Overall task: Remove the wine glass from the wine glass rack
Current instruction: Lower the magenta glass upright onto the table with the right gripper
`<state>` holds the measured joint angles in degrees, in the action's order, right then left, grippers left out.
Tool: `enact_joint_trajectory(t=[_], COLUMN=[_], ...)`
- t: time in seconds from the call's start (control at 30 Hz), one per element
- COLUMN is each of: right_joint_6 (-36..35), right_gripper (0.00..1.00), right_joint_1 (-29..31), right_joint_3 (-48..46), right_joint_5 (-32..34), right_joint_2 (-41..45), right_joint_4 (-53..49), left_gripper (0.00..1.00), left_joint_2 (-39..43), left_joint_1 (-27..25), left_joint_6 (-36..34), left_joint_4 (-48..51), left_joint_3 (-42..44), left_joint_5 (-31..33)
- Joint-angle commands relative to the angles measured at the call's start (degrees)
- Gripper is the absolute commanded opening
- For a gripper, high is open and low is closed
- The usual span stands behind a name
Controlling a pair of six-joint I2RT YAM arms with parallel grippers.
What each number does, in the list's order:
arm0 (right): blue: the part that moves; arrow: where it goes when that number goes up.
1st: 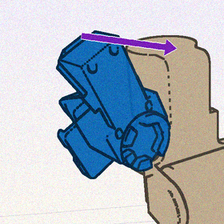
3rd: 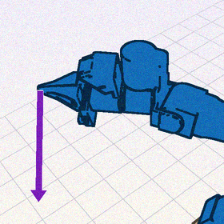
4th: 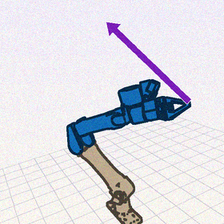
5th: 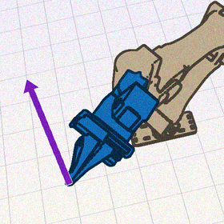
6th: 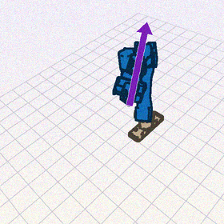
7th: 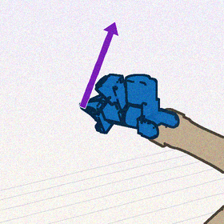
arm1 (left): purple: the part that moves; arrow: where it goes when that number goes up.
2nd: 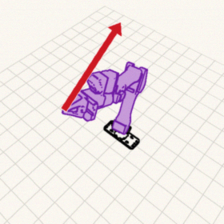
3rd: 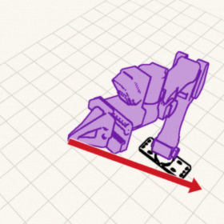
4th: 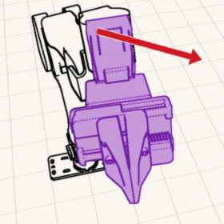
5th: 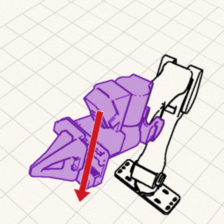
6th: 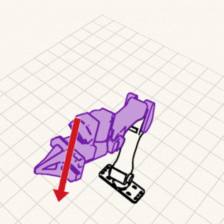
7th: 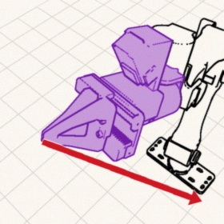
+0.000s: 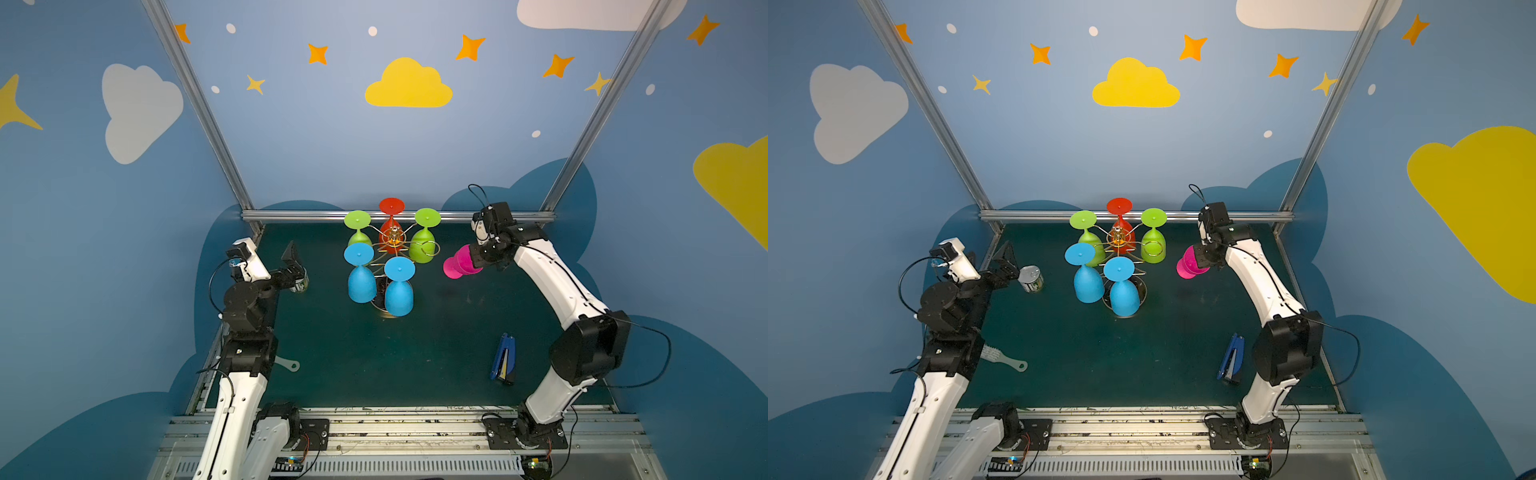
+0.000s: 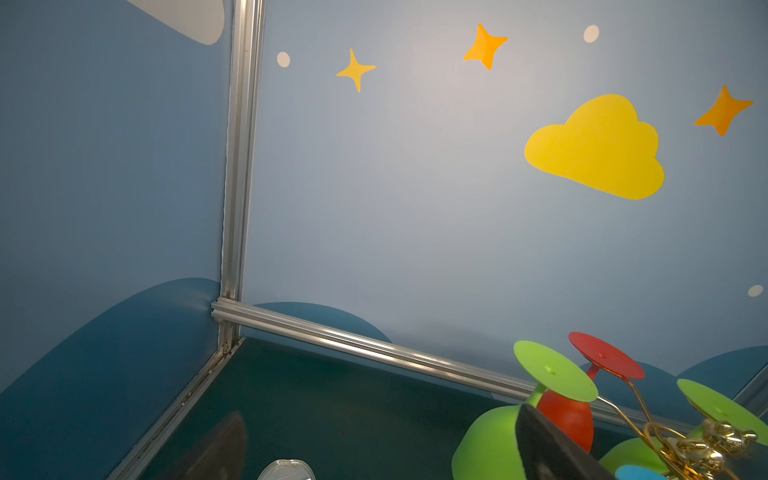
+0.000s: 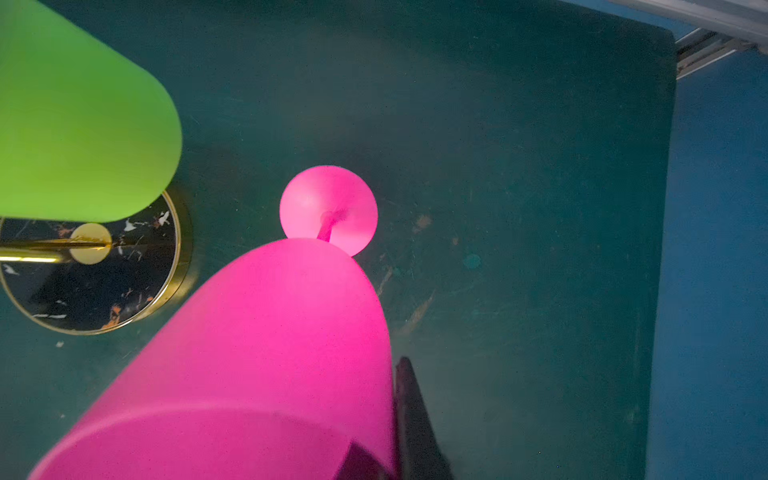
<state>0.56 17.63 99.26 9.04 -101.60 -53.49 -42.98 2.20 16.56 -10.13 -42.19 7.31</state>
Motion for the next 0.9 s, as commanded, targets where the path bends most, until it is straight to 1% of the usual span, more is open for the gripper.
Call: enact_joint_trajectory(t=[0.0,0.27,0.4,0.5,0.63,0.8,0.87], right_joint_6=[-1.42,-1.27,0.25,0.67,0.94,0.85,1.04], right_gripper=[0.0,0.0,0.0,0.0,0.01,0.21,0.27], right_joint_1=[-0.31,-0.24,-0.31,-0.3,-0.27,-0.47,-0.6], right_joint_3=[5.12,22.75,32.15,33.54,33.53,34.39,35.0], right_joint_5=[-0.69,-0.53,-0.47,-0.48,-1.43,-2.64,-3.13], right_joint_2=[-3.84,-17.28,-24.35,-26.36,-26.72,-26.63,-26.39], right_joint_4=[-2.47,-15.44,-22.71,-23.28,-22.3,-21.61,-21.65], left_gripper=[0.99,0.99,0.99,0.99,0.99,0.99,0.99], left_joint_2=[0.44,0.41,0.51,0.38,0.24,0.61,0.53], left_joint_1=[0.76,1.15,1.23,1.24,1.38,1.6,1.73], left_joint_6=[0.86,1.3,1.3,1.43,1.63,1.32,1.43], left_joint_4=[-1.23,-1.28,-1.34,-1.38,-1.38,-1.38,-1.38], left_joint_3=[0.53,0.68,0.78,0.76,0.77,0.8,0.89], left_joint_5=[-0.53,-0.72,-0.72,-0.73,-0.88,-0.7,-0.54])
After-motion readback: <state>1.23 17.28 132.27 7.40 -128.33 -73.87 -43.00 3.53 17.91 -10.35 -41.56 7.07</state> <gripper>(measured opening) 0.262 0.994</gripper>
